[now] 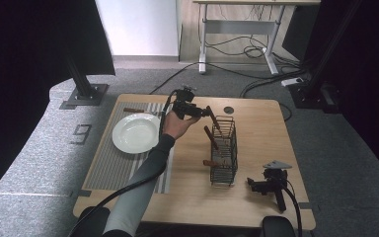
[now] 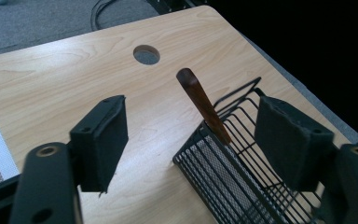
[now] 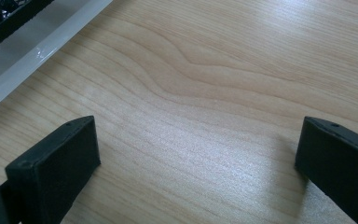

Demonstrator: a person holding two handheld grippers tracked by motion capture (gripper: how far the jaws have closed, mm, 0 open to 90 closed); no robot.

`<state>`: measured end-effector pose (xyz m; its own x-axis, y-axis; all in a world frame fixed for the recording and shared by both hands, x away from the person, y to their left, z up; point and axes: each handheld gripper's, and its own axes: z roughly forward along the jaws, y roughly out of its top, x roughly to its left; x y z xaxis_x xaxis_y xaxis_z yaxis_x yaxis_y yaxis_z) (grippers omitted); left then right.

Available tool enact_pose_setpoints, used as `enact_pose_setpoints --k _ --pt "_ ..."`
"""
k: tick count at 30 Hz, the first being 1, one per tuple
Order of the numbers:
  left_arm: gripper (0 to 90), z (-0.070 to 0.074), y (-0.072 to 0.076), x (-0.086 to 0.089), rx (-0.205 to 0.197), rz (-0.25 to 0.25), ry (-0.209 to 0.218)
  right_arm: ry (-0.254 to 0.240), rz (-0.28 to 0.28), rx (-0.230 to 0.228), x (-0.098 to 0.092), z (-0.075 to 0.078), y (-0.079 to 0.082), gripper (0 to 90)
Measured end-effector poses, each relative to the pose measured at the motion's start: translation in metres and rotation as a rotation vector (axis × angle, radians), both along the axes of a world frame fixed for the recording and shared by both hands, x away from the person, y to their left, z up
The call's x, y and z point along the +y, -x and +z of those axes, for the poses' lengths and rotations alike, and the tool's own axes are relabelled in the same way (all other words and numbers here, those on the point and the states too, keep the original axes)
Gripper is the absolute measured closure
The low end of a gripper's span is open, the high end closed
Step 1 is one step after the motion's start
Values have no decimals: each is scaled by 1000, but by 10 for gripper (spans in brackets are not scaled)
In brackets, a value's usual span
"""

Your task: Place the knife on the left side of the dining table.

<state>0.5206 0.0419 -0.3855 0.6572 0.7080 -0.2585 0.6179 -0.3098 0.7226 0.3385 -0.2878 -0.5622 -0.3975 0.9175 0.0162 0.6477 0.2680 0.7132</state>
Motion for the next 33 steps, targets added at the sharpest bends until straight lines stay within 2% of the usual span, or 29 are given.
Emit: enact_pose_setpoints --k 3,4,7,8,15,16,21,22,29,33 --pt "297 -2 -4 -1 5 5 11 0 0 1 0 0 0 0" --pt "308 -4 -8 -2 13 7 30 0 -1 -1 0 0 0 0" --pt "324 -6 -12 -3 26 9 53 0 0 -1 0 0 0 0" --pt "345 -8 -15 -5 38 11 76 1 0 -1 0 0 0 0" --pt "398 -17 -21 -10 66 12 103 0 0 0 0 0 0 0" --pt "406 -20 -23 -11 78 13 121 1 1 -1 0 0 0 0" --pt "458 -25 -26 -13 112 15 147 1 1 -1 0 0 0 0" --pt "506 -26 -27 -14 122 8 158 1 0 -1 0 0 0 0" --pt "631 -28 -28 -16 145 -3 154 1 0 0 0 0 0 0" --pt "724 -28 -27 -16 153 -13 175 1 0 0 0 0 0 0"
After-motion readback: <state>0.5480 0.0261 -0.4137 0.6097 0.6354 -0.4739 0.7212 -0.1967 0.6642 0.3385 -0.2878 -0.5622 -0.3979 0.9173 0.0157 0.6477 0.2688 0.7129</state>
